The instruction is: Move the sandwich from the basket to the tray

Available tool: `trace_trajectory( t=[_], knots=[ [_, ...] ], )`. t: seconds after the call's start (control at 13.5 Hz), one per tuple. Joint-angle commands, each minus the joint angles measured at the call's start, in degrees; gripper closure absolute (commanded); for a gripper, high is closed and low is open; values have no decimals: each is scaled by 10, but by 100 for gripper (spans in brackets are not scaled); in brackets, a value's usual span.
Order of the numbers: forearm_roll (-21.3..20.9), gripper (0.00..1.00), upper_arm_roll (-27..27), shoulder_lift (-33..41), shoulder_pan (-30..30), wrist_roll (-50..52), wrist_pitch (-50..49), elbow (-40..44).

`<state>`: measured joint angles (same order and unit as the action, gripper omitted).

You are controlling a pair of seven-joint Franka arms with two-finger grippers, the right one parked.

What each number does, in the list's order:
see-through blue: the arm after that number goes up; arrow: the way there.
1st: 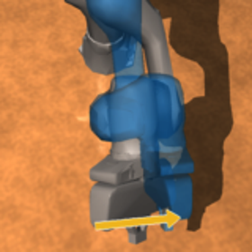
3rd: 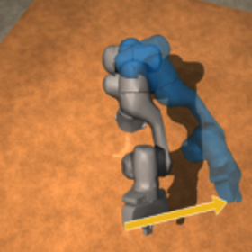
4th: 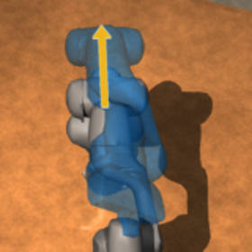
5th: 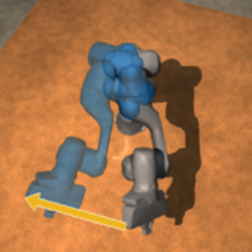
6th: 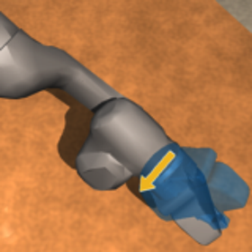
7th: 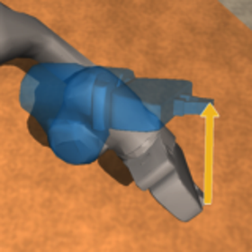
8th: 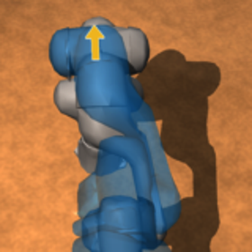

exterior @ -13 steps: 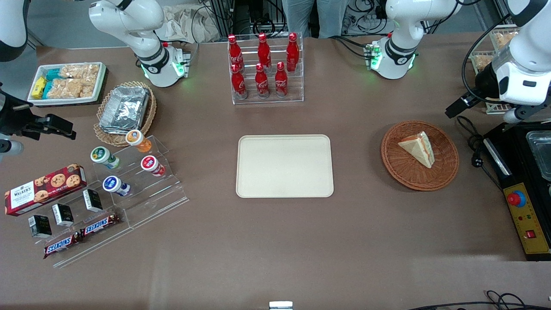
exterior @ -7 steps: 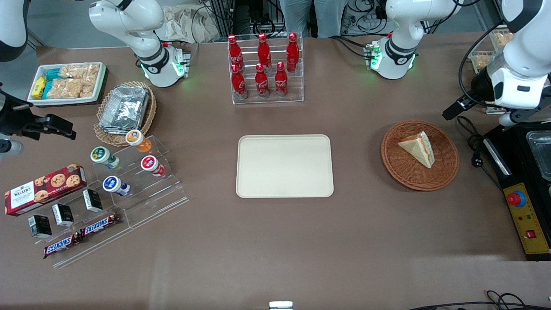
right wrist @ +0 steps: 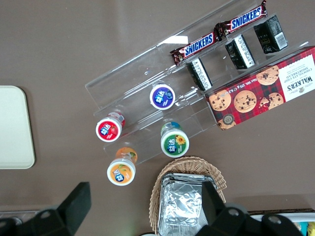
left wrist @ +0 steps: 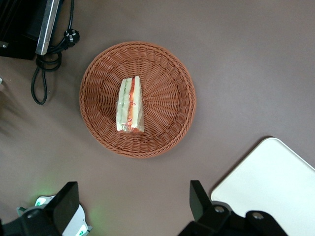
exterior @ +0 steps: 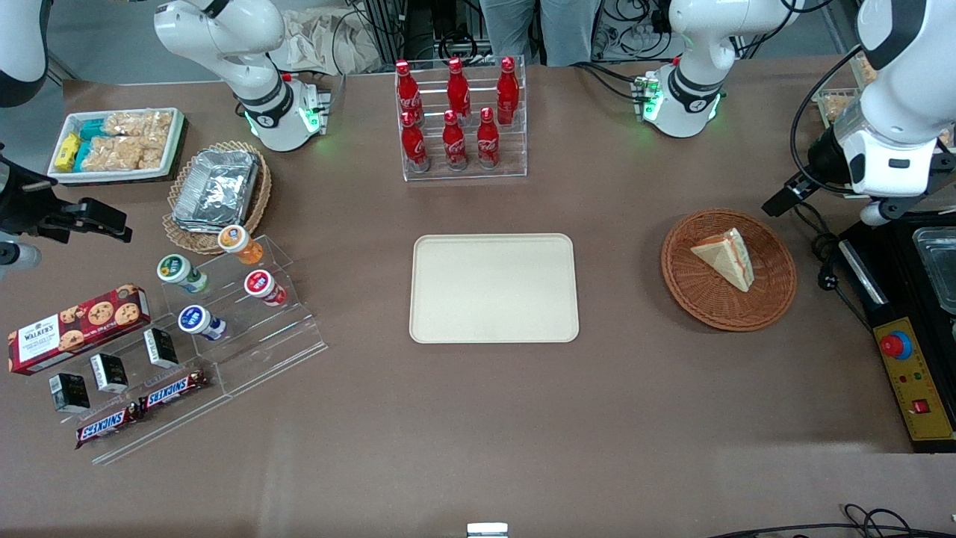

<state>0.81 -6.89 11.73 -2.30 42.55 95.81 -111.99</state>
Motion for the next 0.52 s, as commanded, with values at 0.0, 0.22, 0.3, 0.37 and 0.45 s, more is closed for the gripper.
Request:
trace_trajectory(
  t=[0.0, 0.22, 0.3, 0.37, 0.45],
  knots=[
    [-5, 0, 4, 16, 6, 16, 7, -16],
    [-2, 0, 3, 18, 6, 16, 8, -19],
    [0, 0, 3, 19, 5, 17, 8, -19],
    [3, 0, 3, 22, 2, 17, 8, -17],
    [3, 0, 3, 22, 0, 17, 8, -17]
  ],
)
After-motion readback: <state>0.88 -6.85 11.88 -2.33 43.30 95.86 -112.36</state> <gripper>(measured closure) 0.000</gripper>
